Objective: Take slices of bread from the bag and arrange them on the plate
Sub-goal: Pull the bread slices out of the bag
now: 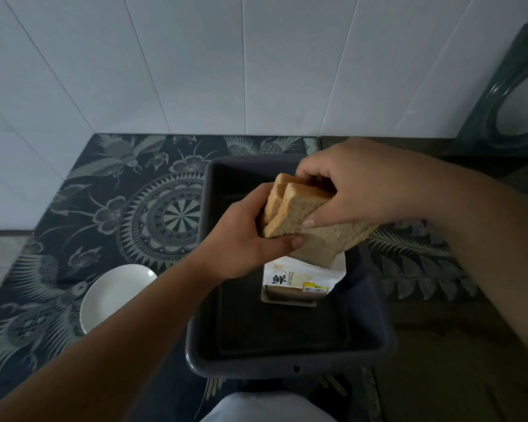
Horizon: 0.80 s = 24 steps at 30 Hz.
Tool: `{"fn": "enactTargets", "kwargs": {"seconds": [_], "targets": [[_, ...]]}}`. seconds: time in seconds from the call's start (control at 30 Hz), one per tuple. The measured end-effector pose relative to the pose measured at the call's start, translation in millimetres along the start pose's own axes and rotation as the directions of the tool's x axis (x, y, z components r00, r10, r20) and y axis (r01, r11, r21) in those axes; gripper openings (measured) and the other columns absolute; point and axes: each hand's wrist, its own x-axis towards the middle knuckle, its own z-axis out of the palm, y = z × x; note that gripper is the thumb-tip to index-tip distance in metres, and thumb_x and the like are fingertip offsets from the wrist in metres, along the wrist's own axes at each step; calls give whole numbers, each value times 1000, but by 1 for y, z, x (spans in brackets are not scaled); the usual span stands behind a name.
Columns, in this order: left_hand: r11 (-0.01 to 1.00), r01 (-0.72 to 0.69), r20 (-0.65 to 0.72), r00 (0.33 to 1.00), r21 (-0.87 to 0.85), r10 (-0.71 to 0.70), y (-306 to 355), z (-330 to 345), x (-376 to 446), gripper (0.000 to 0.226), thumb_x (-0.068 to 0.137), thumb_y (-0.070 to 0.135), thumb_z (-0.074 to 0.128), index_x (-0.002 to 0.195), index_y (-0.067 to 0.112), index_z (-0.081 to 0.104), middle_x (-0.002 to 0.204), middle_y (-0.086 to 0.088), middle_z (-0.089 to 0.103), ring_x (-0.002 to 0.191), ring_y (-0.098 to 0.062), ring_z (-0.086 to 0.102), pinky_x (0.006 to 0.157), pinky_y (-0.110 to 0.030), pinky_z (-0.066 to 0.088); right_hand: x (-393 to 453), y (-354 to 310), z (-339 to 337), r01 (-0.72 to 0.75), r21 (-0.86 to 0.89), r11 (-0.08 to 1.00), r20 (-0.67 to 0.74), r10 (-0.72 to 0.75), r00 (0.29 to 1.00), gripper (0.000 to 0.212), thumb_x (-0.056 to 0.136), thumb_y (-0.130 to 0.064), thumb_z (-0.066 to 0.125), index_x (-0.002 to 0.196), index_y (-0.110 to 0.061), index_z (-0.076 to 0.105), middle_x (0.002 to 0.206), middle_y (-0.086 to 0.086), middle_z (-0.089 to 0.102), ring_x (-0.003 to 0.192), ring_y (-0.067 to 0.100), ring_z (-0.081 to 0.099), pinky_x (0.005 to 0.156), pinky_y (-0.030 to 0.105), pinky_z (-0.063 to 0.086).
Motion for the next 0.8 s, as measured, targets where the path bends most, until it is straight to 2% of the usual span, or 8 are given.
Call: {"fn": "enactTargets", "kwargs": {"seconds": [0.07, 0.17, 0.27, 0.37, 0.47, 0.53, 0.6, 0.8], "targets": [[998, 18, 8, 1000, -53, -17, 4, -4, -2, 48, 74, 24, 79, 117, 21, 59, 100, 7, 69, 94, -12, 68, 77, -23, 53, 10, -1, -3, 21, 10, 1000, 56, -22, 998, 34, 71, -53, 74, 96, -39, 56, 80, -20, 58, 71, -3, 54, 57, 21, 37], [975, 82, -9, 996, -208, -85, 3, -8, -11, 48, 74, 25, 76, 118, 10, 61, 106, -9, 71, 101, -26, 68, 82, -36, 57, 23, 2, 4, 19, 84, 996, 87, -26, 996, 39, 71, -55, 74, 101, -38, 57, 85, -19, 62, 74, -4, 57, 61, 20, 39], [912, 171, -6, 982, -373, -187, -9, -13, -30, 45, 78, 23, 75, 119, 9, 63, 114, -16, 69, 108, -35, 66, 87, -47, 56, 22, 11, 25, -49, 402, 914, 57, 28, 998, 64, 61, -69, 71, 116, -42, 55, 109, -22, 64, 96, -8, 59, 79, 21, 47], [804, 239, -44, 949, -545, -312, -21, -16, -57, 40, 78, 24, 75, 116, 12, 68, 115, -15, 71, 109, -36, 66, 83, -43, 56, 16, 12, 69, 35, 844, 535, -186, 231, 955, 68, 65, -64, 71, 125, -39, 53, 129, -16, 58, 115, -5, 55, 94, 26, 46], [684, 248, -64, 916, -687, -396, -29, -21, -85, 42, 78, 25, 78, 116, 13, 69, 118, -15, 70, 111, -36, 65, 83, -42, 56, 13, -5, 122, 160, 972, 171, -226, 500, 836, 48, 73, -54, 67, 115, -33, 61, 122, -5, 65, 111, 7, 62, 94, 34, 47], [634, 229, -103, 891, -739, -442, -34, -26, -102, 46, 75, 27, 81, 116, 11, 69, 118, -16, 69, 111, -37, 65, 83, -44, 55, 12, -26, 150, 147, 981, -123, -79, 440, 894, 39, 78, -48, 67, 111, -27, 65, 115, 2, 70, 106, 16, 66, 87, 36, 49], [608, 219, -154, 852, -763, -500, -41, -30, -121, 47, 74, 26, 81, 116, 9, 68, 115, -17, 70, 108, -37, 67, 80, -43, 56, 13, -49, 167, 40, 958, -282, 38, 266, 963, 45, 83, -45, 64, 118, -18, 64, 116, 9, 71, 106, 24, 67, 84, 37, 53], [518, 248, -178, 748, -819, -639, -76, -52, -186, 44, 80, 22, 75, 119, 5, 65, 113, -19, 71, 101, -37, 69, 70, -40, 58, 35, -116, 219, -192, 969, -153, 226, 252, 941, 36, 87, -32, 68, 122, -31, 59, 116, -1, 70, 101, 17, 70, 83, 43, 57]]}}
